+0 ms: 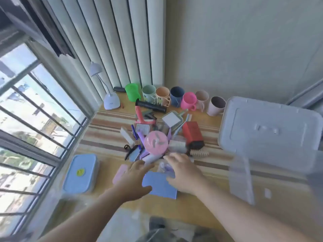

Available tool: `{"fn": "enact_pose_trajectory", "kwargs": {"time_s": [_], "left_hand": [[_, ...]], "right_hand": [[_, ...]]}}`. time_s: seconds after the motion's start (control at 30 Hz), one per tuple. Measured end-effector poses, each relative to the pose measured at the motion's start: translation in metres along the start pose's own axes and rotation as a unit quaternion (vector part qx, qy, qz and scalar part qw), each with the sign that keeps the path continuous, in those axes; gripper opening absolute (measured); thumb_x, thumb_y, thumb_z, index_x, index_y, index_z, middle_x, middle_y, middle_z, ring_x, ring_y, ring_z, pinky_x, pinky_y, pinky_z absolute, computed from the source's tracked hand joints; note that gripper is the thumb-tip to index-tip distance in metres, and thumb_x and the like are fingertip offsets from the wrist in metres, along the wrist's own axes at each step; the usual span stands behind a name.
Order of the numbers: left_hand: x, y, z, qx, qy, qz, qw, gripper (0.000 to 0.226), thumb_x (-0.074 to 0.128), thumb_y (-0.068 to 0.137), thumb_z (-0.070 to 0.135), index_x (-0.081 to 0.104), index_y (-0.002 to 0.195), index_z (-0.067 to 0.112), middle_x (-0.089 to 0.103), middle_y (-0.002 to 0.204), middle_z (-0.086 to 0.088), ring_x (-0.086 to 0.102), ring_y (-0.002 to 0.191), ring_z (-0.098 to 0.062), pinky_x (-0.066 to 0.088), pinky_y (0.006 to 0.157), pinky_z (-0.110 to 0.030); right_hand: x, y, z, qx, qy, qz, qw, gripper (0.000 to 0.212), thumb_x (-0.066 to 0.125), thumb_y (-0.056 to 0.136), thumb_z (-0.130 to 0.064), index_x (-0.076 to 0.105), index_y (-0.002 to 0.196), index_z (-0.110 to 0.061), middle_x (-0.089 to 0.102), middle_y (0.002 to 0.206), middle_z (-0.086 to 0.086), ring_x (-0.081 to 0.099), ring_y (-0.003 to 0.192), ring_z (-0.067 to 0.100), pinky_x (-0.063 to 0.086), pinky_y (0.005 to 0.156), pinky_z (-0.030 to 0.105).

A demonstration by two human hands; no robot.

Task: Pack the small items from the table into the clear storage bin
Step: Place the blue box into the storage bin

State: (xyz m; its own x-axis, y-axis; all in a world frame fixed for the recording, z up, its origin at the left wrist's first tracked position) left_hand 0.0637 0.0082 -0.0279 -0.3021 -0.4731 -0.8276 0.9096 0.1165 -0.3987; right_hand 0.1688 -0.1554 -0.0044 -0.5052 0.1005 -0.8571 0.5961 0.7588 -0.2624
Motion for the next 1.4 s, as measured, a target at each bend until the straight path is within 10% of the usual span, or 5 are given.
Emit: {"fn": "enact_pose_trajectory", "kwargs": {"time_s": [0.37,0.67,0.87,1.1,1.4], "left_hand": [[0.091,0.024,-0.017,0.038,0.112,-0.016,0.993,0.113,0.07,0.084,0.03,-0.011,0.162,0.036,0.004,0.167,-0.007,0.009,0.154,-0.034,0.023,0.123,-0.044],[0.013,0.042,0.002,0.072,-0.089,-0.064,0.991,0.102,0.08,0.054,0.067,0.031,0.144,0.063,0.031,0.134,0.036,0.046,0.116,0.006,0.039,0.084,-0.013],[-0.073,0.064,0.101,0.051,-0.485,-0.073,0.87,0.056,0.076,0.079,0.064,0.067,0.129,0.039,0.072,0.124,0.003,0.071,0.112,-0.02,0.057,0.089,-0.035],[-0.062,0.096,0.247,0.033,-0.605,-0.163,0.779,0.06,0.07,0.084,0.062,0.065,0.134,0.029,0.069,0.128,-0.02,0.067,0.103,-0.036,0.05,0.08,-0.045],[0.018,0.096,0.405,0.194,-0.398,-0.231,0.866,0.118,0.096,0.069,0.049,0.015,0.154,0.058,0.064,0.134,0.014,0.071,0.115,-0.015,0.06,0.091,-0.037]], "right_hand": [[0.123,-0.01,0.041,0.091,-0.089,-0.113,0.985,0.116,0.073,0.087,-0.048,-0.019,0.156,-0.056,0.014,0.169,0.0,0.031,0.151,0.032,0.039,0.112,0.051],[0.034,-0.028,0.054,0.114,0.259,-0.046,0.958,0.102,0.08,0.066,-0.023,0.036,0.147,-0.066,0.039,0.155,-0.02,0.043,0.14,0.002,0.044,0.105,0.018],[-0.105,-0.09,0.088,0.117,0.524,0.192,0.822,0.07,0.083,0.072,-0.05,0.059,0.138,-0.056,0.065,0.138,-0.006,0.07,0.112,0.012,0.058,0.086,0.028],[-0.179,-0.167,0.143,0.097,0.39,0.225,0.888,0.118,0.095,0.068,-0.038,0.023,0.159,-0.059,0.033,0.162,-0.025,0.051,0.14,0.008,0.055,0.106,0.038],[-0.164,-0.248,0.28,0.176,0.685,0.296,0.642,0.105,0.096,0.068,-0.053,0.043,0.156,-0.028,0.064,0.147,0.011,0.063,0.132,0.037,0.053,0.104,0.059]]}}
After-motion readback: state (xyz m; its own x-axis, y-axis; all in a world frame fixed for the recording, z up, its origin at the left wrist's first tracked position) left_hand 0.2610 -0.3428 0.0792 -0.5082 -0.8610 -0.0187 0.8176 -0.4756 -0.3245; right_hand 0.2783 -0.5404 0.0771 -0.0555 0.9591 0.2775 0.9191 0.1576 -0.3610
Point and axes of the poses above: each hand's wrist, its own y-axis towards the middle knuckle, its own x-axis out of the palm, z = x × y, the point moved 7 cm from there along y, towards the middle knuckle
